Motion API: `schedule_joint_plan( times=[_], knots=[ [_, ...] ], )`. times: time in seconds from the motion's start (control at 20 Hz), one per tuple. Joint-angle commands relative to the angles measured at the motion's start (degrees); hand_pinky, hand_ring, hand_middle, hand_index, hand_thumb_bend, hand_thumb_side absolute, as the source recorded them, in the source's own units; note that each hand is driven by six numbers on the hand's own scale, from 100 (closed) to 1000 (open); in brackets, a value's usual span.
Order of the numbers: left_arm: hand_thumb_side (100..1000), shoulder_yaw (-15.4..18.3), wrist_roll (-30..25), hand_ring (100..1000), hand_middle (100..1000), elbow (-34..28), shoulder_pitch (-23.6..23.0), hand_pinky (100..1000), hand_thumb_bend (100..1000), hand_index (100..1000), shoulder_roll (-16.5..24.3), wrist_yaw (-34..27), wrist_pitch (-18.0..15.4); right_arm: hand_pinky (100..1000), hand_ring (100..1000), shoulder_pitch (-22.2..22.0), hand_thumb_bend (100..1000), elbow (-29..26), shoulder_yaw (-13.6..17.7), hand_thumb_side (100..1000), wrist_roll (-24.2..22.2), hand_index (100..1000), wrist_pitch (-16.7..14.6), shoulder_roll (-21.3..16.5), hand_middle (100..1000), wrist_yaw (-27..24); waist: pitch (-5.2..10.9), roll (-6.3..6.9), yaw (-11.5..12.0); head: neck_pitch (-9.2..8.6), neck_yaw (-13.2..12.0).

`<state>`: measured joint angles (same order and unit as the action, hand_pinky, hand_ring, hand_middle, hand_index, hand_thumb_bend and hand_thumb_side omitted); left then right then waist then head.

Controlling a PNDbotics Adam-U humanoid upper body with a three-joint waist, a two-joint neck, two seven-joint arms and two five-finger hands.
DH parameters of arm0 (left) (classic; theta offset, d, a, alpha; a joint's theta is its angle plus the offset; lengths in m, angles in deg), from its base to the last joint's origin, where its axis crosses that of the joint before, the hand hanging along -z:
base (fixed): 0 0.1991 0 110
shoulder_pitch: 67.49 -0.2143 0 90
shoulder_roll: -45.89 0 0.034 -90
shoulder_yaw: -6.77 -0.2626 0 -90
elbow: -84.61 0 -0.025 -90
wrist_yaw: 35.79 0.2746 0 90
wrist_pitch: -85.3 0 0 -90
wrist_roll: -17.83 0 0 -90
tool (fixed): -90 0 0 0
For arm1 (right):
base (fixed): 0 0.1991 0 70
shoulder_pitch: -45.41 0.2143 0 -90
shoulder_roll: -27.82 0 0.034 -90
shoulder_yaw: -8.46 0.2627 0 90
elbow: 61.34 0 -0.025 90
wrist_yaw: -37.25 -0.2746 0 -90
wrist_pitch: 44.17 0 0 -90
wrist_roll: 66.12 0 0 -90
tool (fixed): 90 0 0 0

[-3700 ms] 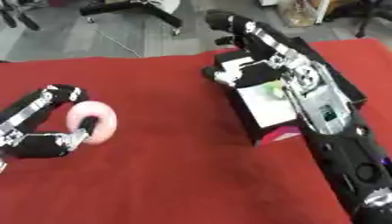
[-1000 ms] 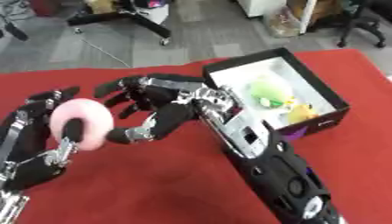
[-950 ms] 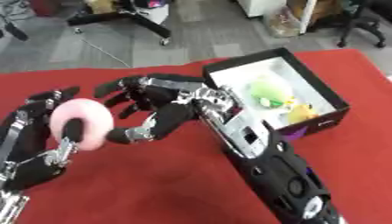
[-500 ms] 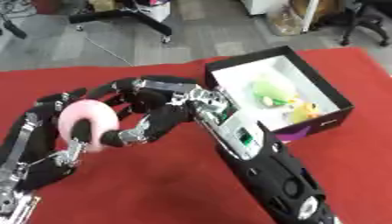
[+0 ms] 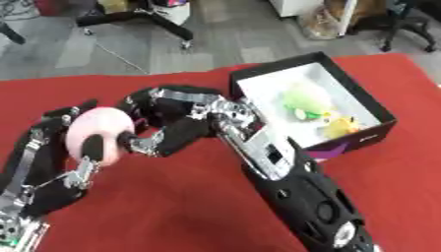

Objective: Pick up the objects with one hand, pass them to the other hand, and then place them into the box on the other side of the table.

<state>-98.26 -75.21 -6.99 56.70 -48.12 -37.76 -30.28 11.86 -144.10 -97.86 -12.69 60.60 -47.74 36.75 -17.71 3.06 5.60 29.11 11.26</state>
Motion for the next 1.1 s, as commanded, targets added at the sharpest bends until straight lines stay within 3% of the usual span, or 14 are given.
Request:
schedule_joint_plan(
  times=[0.05,0.15,0.25,0.35,0.45,0.5,0.65,0.7,0.85,1.1],
  knots=[
    [353,0.0,-0.1,614,515,-0.9,0.6,992,100,556,0.1,-0.6,0.3,816,806,1.0,100,-0.6,0.4,100,0.8,619,0.5,0.6,658,-1.2,0.30,-0.39,0.1,-0.56,0.3],
    [337,0.0,0.0,613,515,-0.7,0.5,996,100,569,-0.1,-0.7,0.5,811,791,1.0,130,-0.6,0.4,100,0.9,586,0.9,0.6,628,-1.7,0.29,-0.35,0.1,-0.48,0.4],
    [254,-0.1,-0.1,615,521,-0.4,0.4,1000,100,602,-0.1,-0.6,0.9,805,778,0.9,230,-0.7,0.4,100,0.8,569,1.1,0.6,610,-2.2,0.28,-0.33,0.1,-0.33,0.5],
    [246,-0.1,-0.2,620,529,-0.1,0.1,1000,131,638,-0.1,-0.6,1.5,797,765,0.9,298,-0.7,0.5,100,0.4,555,1.3,0.5,602,-2.9,0.30,-0.30,0.0,-0.13,0.5],
    [291,-0.1,-0.5,627,541,0.2,-0.1,1000,283,676,-0.1,-0.8,2.4,791,754,0.9,298,-0.8,0.8,100,0.2,545,1.8,0.4,602,-3.3,0.34,-0.28,-0.1,0.00,0.5],
    [354,-0.1,-0.6,641,556,0.4,-0.2,1000,382,714,-0.1,-0.9,2.8,788,747,0.8,291,-0.9,1.0,100,0.3,540,2.0,0.3,602,-3.6,0.37,-0.27,-0.2,0.06,0.6],
    [486,0.1,-1.1,677,593,0.5,-0.4,1000,568,791,0.3,-0.3,3.9,784,738,0.8,280,-1.2,1.4,100,1.1,534,2.6,0.1,599,-4.6,0.51,-0.27,-0.3,0.29,0.7],
    [562,0.3,-1.2,697,612,0.6,-0.4,1000,574,821,0.5,0.3,4.3,783,734,0.8,238,-1.4,1.7,100,1.6,532,2.8,0.0,597,-5.0,0.57,-0.26,-0.3,0.36,0.7],
    [634,1.0,-0.8,716,633,0.8,-0.6,1000,694,851,1.0,1.6,5.5,781,730,0.7,270,-2.0,2.3,100,2.9,530,3.4,-0.3,593,-6.2,0.76,-0.24,-0.5,0.48,0.8],
    [669,2.0,0.6,720,641,1.1,-0.6,1000,719,866,1.8,1.5,7.7,779,727,0.6,265,-3.2,3.1,100,4.5,528,4.2,-1.0,591,-8.1,1.07,-0.23,-0.9,0.70,0.8]
  ],
)
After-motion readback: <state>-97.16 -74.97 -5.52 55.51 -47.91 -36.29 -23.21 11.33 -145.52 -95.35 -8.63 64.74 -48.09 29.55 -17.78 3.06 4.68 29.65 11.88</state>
